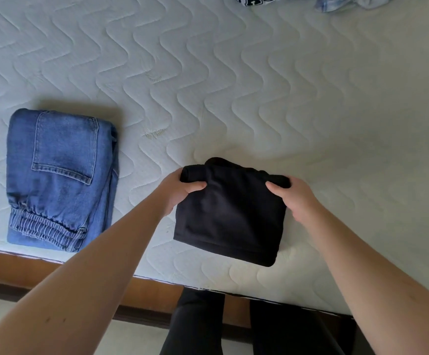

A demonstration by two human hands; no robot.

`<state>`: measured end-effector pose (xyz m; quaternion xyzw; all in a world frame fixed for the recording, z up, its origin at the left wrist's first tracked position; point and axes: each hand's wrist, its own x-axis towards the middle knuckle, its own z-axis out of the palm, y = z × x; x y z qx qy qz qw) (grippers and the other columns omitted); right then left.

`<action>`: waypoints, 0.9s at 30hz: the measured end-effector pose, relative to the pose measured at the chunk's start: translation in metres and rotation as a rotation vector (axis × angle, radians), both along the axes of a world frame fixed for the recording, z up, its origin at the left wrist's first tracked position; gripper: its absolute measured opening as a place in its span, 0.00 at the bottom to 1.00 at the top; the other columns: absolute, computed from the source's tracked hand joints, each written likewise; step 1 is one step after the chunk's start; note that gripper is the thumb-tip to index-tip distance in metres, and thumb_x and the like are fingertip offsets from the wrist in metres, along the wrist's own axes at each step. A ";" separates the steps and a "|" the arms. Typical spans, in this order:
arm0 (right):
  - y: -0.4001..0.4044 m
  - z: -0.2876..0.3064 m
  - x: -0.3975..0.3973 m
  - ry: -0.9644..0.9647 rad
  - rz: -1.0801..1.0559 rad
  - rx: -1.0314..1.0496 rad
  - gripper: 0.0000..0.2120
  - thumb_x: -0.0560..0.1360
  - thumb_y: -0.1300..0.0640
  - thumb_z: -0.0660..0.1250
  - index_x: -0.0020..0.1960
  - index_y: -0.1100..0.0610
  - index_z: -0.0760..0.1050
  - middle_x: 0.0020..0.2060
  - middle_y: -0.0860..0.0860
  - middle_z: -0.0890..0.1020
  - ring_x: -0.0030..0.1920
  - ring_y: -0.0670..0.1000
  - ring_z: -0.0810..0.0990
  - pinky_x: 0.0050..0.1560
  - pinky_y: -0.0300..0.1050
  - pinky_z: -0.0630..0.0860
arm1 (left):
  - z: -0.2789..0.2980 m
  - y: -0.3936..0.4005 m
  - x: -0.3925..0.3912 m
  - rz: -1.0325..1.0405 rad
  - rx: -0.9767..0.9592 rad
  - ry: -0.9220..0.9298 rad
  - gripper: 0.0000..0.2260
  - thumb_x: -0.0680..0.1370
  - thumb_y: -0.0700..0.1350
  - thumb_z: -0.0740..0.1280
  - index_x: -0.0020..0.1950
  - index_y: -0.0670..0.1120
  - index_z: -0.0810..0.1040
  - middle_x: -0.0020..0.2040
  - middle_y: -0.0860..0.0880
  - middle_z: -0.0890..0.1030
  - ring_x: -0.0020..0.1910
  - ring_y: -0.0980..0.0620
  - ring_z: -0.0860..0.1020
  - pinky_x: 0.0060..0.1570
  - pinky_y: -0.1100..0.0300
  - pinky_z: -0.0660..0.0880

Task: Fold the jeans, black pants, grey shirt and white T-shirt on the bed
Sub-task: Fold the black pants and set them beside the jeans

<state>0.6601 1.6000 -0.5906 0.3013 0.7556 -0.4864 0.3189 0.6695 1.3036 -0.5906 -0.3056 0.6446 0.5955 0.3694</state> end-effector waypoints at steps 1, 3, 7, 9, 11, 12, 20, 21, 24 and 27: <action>0.005 0.008 -0.003 0.025 0.035 -0.023 0.14 0.73 0.54 0.74 0.57 0.57 0.81 0.50 0.53 0.85 0.52 0.54 0.83 0.48 0.44 0.77 | 0.007 0.001 -0.001 -0.009 0.025 0.024 0.19 0.68 0.48 0.79 0.56 0.56 0.79 0.50 0.56 0.85 0.53 0.51 0.82 0.49 0.56 0.79; 0.017 0.032 -0.011 0.117 0.075 -0.044 0.12 0.73 0.54 0.74 0.55 0.54 0.82 0.48 0.50 0.85 0.51 0.51 0.83 0.51 0.45 0.78 | 0.028 0.004 -0.009 -0.062 0.050 0.103 0.22 0.67 0.49 0.79 0.58 0.57 0.78 0.53 0.56 0.84 0.55 0.53 0.82 0.55 0.54 0.78; 0.045 0.093 -0.024 0.343 0.152 -0.054 0.13 0.72 0.55 0.74 0.56 0.49 0.81 0.47 0.43 0.85 0.50 0.42 0.82 0.50 0.35 0.75 | 0.084 0.010 -0.037 -0.295 -0.034 0.412 0.23 0.65 0.56 0.77 0.58 0.66 0.77 0.55 0.62 0.82 0.55 0.63 0.79 0.54 0.61 0.75; 0.059 0.115 -0.025 0.457 0.188 0.009 0.13 0.72 0.55 0.74 0.55 0.46 0.80 0.45 0.38 0.84 0.46 0.34 0.80 0.44 0.24 0.70 | 0.107 0.013 -0.047 -0.454 -0.185 0.586 0.22 0.65 0.61 0.75 0.58 0.69 0.75 0.53 0.66 0.81 0.53 0.67 0.78 0.51 0.66 0.72; 0.070 0.126 -0.019 0.571 0.250 0.135 0.15 0.71 0.56 0.74 0.56 0.43 0.79 0.46 0.39 0.81 0.46 0.33 0.78 0.43 0.22 0.67 | 0.119 0.018 -0.050 -0.567 -0.296 0.788 0.22 0.67 0.61 0.71 0.60 0.69 0.73 0.55 0.69 0.79 0.56 0.69 0.76 0.54 0.70 0.70; 0.075 0.126 -0.013 0.633 0.287 0.203 0.16 0.72 0.57 0.74 0.57 0.44 0.79 0.47 0.42 0.79 0.46 0.35 0.77 0.44 0.23 0.67 | 0.119 0.022 -0.049 -0.597 -0.335 0.901 0.21 0.69 0.59 0.70 0.62 0.66 0.74 0.58 0.68 0.78 0.58 0.68 0.75 0.57 0.71 0.69; 0.077 0.041 0.093 0.794 0.551 0.564 0.24 0.66 0.70 0.74 0.61 0.55 0.81 0.51 0.55 0.78 0.51 0.54 0.77 0.52 0.50 0.74 | 0.028 0.032 0.046 -0.924 -0.759 1.109 0.31 0.68 0.32 0.75 0.70 0.48 0.75 0.74 0.42 0.69 0.69 0.41 0.71 0.67 0.44 0.68; 0.075 0.026 0.109 0.677 0.635 0.573 0.26 0.67 0.70 0.73 0.63 0.54 0.80 0.55 0.56 0.78 0.55 0.56 0.77 0.55 0.52 0.74 | 0.016 0.034 0.064 -1.027 -0.773 0.990 0.36 0.68 0.30 0.74 0.73 0.51 0.71 0.76 0.42 0.64 0.72 0.41 0.68 0.69 0.44 0.67; 0.072 -0.004 0.148 0.326 0.873 0.561 0.32 0.72 0.66 0.67 0.73 0.48 0.68 0.74 0.54 0.65 0.72 0.57 0.66 0.66 0.54 0.67 | -0.007 0.041 0.108 -1.156 -0.753 0.635 0.40 0.76 0.32 0.65 0.78 0.62 0.53 0.81 0.49 0.44 0.77 0.45 0.57 0.74 0.46 0.59; 0.069 -0.011 0.156 0.323 0.876 0.621 0.32 0.72 0.62 0.69 0.73 0.48 0.68 0.75 0.54 0.64 0.72 0.58 0.65 0.69 0.56 0.65 | -0.012 0.055 0.118 -0.915 -0.701 0.624 0.26 0.81 0.41 0.59 0.76 0.60 0.59 0.79 0.46 0.57 0.75 0.43 0.62 0.71 0.45 0.63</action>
